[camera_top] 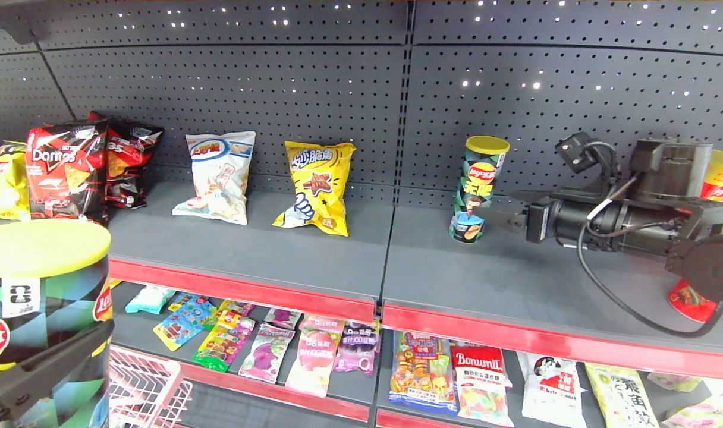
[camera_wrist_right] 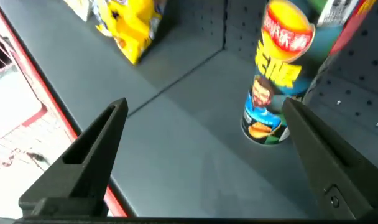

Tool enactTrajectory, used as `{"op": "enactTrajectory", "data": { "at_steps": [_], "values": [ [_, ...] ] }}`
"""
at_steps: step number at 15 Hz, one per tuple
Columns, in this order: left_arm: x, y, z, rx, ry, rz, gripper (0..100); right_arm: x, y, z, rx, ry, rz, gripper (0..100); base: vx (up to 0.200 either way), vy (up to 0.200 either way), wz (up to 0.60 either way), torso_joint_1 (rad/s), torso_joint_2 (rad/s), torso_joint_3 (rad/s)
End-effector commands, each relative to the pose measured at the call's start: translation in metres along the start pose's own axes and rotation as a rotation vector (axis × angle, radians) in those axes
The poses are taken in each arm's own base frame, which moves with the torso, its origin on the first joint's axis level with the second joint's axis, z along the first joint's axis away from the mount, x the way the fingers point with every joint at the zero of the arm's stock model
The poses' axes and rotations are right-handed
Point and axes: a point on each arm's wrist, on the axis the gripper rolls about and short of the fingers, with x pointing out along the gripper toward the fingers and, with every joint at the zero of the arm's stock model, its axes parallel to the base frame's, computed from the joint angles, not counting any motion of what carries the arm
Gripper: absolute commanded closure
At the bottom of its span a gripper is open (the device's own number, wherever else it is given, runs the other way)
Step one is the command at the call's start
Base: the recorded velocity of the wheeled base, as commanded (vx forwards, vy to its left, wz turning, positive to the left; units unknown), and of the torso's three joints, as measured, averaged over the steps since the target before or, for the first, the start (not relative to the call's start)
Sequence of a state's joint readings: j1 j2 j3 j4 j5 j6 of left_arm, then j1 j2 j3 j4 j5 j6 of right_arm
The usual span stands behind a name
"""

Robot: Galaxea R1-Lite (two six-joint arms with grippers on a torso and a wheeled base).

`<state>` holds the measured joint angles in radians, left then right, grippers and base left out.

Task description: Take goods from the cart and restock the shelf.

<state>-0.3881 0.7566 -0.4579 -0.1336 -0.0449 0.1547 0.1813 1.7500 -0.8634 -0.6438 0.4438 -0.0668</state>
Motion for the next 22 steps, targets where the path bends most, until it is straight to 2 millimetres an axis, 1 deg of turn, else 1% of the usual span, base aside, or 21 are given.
{"op": "enactTrajectory", "data": {
  "at_steps": [1, 5, 7, 9, 10, 12, 15, 22],
  "values": [
    [-0.002, 0.0, -0.001, 0.001, -0.005, 0.001, 100, 0.012, -0.01, -0.012, 0.011, 0.026, -0.005, 0, 0.0, 0.0, 0.0, 0.0, 0.0, 0.0],
    [-0.001, -0.001, -0.004, 0.0, 0.006, 0.003, 100, 0.034, -0.027, -0.014, -0.008, -0.021, -0.012, 0, 0.0, 0.0, 0.0, 0.0, 0.0, 0.0],
    [-0.001, 0.0, -0.004, -0.001, 0.007, 0.013, 100, 0.04, -0.039, -0.018, -0.002, -0.016, -0.031, 0, 0.0, 0.0, 0.0, 0.0, 0.0, 0.0],
    [-0.001, 0.0, -0.003, -0.001, 0.007, 0.013, 100, 0.041, -0.048, -0.018, -0.001, -0.019, -0.051, 0, 0.0, 0.0, 0.0, 0.0, 0.0, 0.0],
    [-0.001, 0.0, -0.004, -0.002, 0.01, 0.013, 100, 0.044, -0.055, -0.017, 0.0, -0.026, -0.065, 0, 0.0, 0.0, 0.0, 0.0, 0.0, 0.0],
    [0.0, 0.0, -0.004, -0.003, 0.017, 0.013, 100, 0.047, -0.061, -0.012, -0.009, -0.048, -0.074, 0, 0.0, 0.0, 0.0, 0.0, 0.0, 0.0],
    [0.001, -0.001, -0.011, -0.004, 0.036, 0.009, 100, 0.055, -0.065, -0.006, -0.021, -0.071, -0.071, 0, 0.0, 0.0, 0.0, 0.0, 0.0, 0.0],
    [0.002, -0.002, -0.015, -0.005, 0.053, 0.006, 100, 0.07, -0.072, -0.001, -0.034, -0.099, -0.041, 0, 0.0, 0.0, 0.0, 0.0, 0.0, 0.0]
  ]
}}
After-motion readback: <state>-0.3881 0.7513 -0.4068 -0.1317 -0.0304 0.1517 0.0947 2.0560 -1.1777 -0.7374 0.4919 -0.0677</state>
